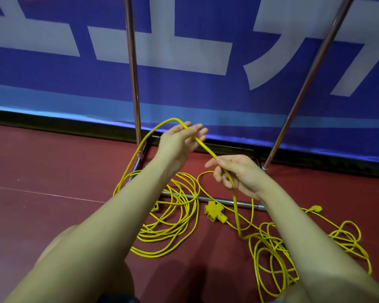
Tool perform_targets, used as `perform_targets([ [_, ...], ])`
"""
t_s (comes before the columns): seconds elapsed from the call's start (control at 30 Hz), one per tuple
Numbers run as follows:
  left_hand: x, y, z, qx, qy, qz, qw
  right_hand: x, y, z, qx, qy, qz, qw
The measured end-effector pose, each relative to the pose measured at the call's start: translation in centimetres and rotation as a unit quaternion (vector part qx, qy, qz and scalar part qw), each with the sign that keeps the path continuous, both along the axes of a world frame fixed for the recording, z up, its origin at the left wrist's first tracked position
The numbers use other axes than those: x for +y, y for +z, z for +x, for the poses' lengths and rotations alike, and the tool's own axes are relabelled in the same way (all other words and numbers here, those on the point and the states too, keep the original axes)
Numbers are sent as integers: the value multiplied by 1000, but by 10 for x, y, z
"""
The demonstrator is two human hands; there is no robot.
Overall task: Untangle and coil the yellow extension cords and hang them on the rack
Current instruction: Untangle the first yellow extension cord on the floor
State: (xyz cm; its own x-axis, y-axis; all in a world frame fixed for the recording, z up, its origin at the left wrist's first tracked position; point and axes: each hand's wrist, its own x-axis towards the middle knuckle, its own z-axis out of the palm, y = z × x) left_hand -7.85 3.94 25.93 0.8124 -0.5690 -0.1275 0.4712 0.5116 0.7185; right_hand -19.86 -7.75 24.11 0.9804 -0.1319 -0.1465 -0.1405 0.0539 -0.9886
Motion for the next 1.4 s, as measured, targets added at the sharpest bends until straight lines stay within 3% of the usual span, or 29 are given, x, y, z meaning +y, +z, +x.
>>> perform_targets([
  [0.13, -2, -2, -16, -41, -41, 8, 998, 5, 1, 4, 1, -2, 31, 1000],
  [0.3, -8, -1, -14, -48, 50, 9, 998, 9, 1, 7, -19, 6, 49, 999],
  [0.53, -2, -9, 13, 34, 166, 3, 986, 2, -4, -1, 23, 45, 12, 999],
  [0.6, -3, -9, 13, 28, 136, 14, 990, 2, -6, 1, 21, 31, 17, 999],
  [0.7, -7, -3, -3, -63, 22, 72, 995, 1, -6, 6, 8, -3, 41, 999],
  [0.8, -11, -3, -15, -127, 3, 84, 988, 3, -4, 9, 6, 0, 66, 998],
  [1.0, -9, -2, -3, -88, 60, 59, 992, 6, 3, 7, -33, 54, 55, 997],
  [1.17, -1, -8, 23, 8, 108, 38, 993, 2, 4, -1, -52, 66, 91, 992],
  [1.27, -1, -6, 15, 14, 68, 41, 997, -1, 6, -2, -40, 34, 88, 995],
  [1.4, -6, -1, -13, -41, -34, 82, 995, 0, 3, 2, -15, -3, 43, 999],
])
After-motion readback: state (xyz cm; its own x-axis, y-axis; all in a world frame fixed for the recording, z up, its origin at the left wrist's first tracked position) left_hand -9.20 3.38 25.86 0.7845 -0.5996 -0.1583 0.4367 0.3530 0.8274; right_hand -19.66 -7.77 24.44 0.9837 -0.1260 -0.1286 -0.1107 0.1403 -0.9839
